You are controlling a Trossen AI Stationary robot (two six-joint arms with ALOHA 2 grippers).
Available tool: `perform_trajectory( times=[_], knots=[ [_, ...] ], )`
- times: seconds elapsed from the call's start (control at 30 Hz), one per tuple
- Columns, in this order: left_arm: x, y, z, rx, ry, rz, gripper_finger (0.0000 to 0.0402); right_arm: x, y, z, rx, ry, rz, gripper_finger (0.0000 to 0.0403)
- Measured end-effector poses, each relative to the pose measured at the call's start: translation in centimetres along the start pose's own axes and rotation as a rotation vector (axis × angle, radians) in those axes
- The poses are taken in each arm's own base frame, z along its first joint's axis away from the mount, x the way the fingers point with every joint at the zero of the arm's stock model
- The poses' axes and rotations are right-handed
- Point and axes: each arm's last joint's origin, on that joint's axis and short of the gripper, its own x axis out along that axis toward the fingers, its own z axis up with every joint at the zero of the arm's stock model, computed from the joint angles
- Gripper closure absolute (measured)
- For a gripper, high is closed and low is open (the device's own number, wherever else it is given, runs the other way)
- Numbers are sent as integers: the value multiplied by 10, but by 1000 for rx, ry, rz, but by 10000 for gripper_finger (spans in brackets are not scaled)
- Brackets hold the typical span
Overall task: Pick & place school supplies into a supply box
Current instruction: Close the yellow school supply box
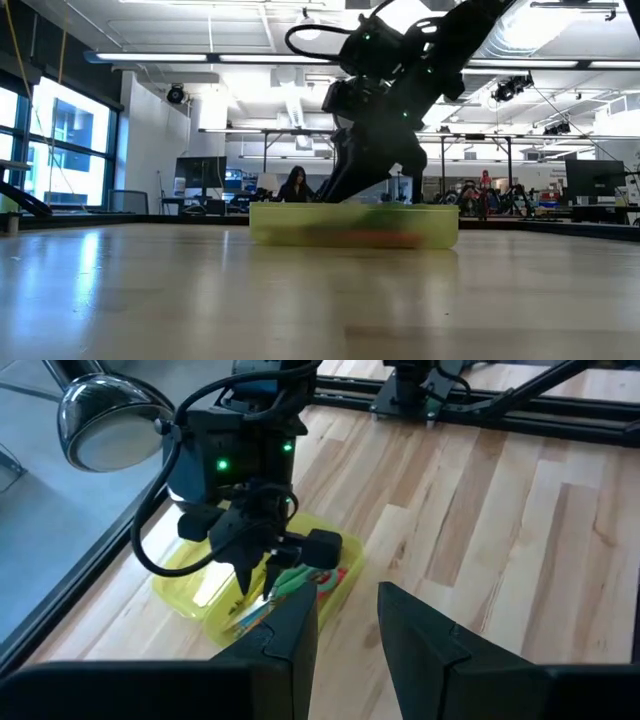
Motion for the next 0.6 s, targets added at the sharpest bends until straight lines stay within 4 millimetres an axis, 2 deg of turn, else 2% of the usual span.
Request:
perform_trajectory(
  times=[0.17, 0.27, 0.43, 0.6],
  knots=[
    [0, 0, 0, 0, 15, -11, 263, -4, 0, -1, 16, 20, 9, 285],
    [0, -1, -1, 0, 27, -21, 263, -18, -2, 3, 13, 38, -41, 285],
    [0, 1, 0, -6, -17, 15, 263, -60, -6, 10, 12, 50, -100, 289],
    [-1, 8, 1, -26, -78, 91, 263, -120, -12, 11, 47, 24, -100, 290]
  ],
)
